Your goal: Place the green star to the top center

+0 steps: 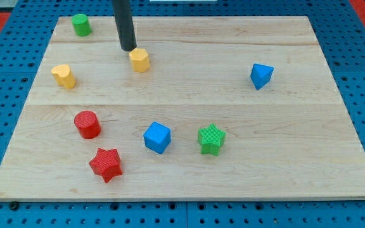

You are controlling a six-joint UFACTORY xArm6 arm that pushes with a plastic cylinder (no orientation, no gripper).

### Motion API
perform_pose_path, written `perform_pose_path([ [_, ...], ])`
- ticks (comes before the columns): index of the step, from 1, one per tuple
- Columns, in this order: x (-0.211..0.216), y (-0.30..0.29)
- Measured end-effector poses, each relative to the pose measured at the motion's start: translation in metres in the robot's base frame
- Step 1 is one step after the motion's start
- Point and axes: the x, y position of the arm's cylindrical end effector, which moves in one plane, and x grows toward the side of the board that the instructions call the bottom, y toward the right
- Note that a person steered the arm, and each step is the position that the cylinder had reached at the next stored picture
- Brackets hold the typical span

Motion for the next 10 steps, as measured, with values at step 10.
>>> perform_pose_path([
  [10,0.258,0.229],
])
